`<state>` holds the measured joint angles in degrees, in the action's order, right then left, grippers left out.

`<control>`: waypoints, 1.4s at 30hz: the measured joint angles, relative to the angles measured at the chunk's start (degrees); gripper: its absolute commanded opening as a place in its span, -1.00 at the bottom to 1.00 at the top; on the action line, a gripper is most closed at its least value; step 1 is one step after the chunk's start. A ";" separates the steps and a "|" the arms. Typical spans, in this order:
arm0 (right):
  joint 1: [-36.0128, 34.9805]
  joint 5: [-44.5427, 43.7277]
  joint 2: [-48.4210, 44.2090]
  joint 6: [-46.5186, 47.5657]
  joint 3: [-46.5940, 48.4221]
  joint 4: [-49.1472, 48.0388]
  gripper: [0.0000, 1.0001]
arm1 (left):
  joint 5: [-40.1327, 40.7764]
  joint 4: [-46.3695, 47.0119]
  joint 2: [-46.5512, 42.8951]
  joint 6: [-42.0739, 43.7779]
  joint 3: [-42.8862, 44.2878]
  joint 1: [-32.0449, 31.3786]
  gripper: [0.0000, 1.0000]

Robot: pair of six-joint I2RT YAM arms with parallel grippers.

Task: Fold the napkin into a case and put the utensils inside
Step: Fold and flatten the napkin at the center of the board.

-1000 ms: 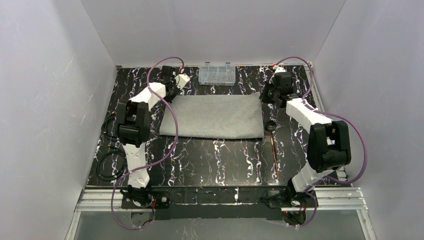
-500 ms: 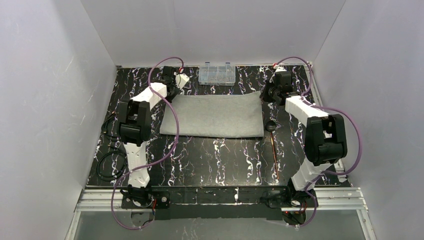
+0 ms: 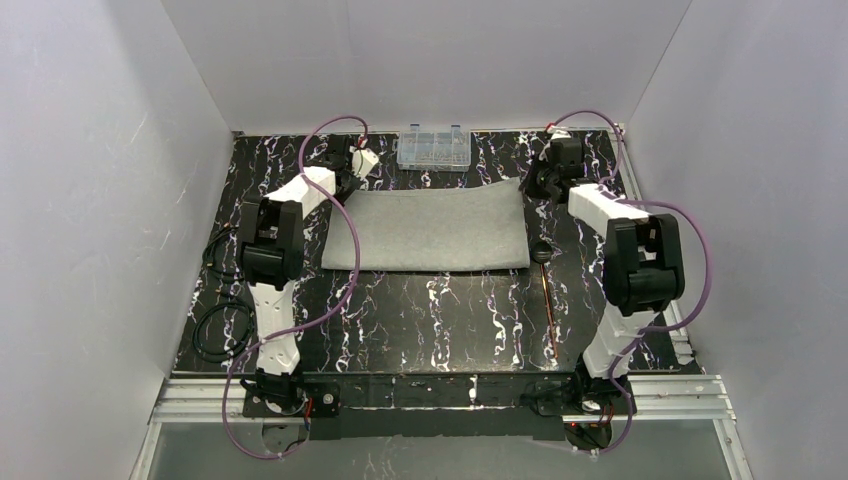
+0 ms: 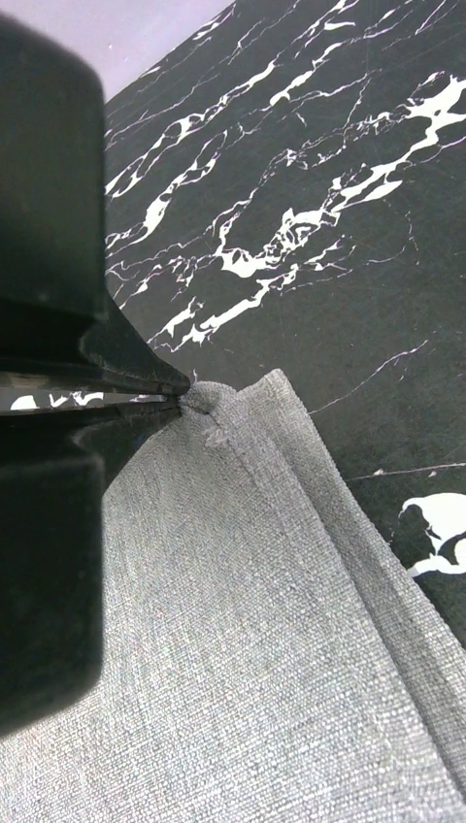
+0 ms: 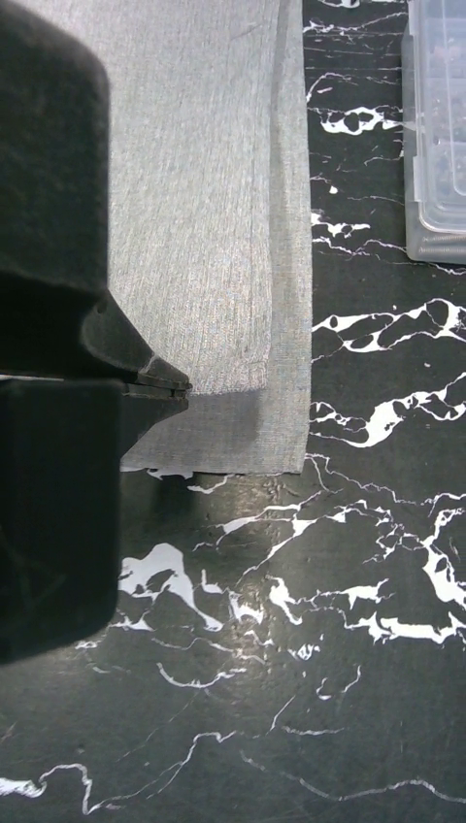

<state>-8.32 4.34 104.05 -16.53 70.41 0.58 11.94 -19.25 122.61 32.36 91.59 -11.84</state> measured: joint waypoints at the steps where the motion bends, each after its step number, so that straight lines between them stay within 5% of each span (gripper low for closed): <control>1: 0.00 0.31 0.59 -0.02 0.26 -0.48 -0.97 | 0.11 0.15 0.00 -0.02 0.00 0.00 -0.85; 8: 0.02 1.88 5.25 -0.48 0.68 -2.12 -0.97 | 0.57 1.36 0.00 0.00 0.00 0.00 -0.77; 13: 0.02 2.08 6.80 -1.11 0.79 -2.16 -0.97 | 0.79 1.92 -0.02 0.02 -0.04 0.00 -1.00; 19: 0.04 2.08 6.25 -1.33 1.27 -2.56 -0.97 | 0.90 2.62 -0.02 0.15 -0.20 0.00 -1.00; 26: 0.07 2.97 5.18 -1.57 3.08 -3.41 -0.97 | 0.48 2.19 -0.13 -0.22 -1.75 0.00 -0.70; 42: 0.17 2.82 8.15 -1.31 6.80 -4.81 -0.97 | -2.03 -0.15 -2.69 -1.55 -2.80 -0.11 -0.70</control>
<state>-8.14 7.16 112.20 -17.85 77.21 -4.23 9.91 -19.40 119.92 30.81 88.79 -11.94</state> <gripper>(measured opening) 0.030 0.152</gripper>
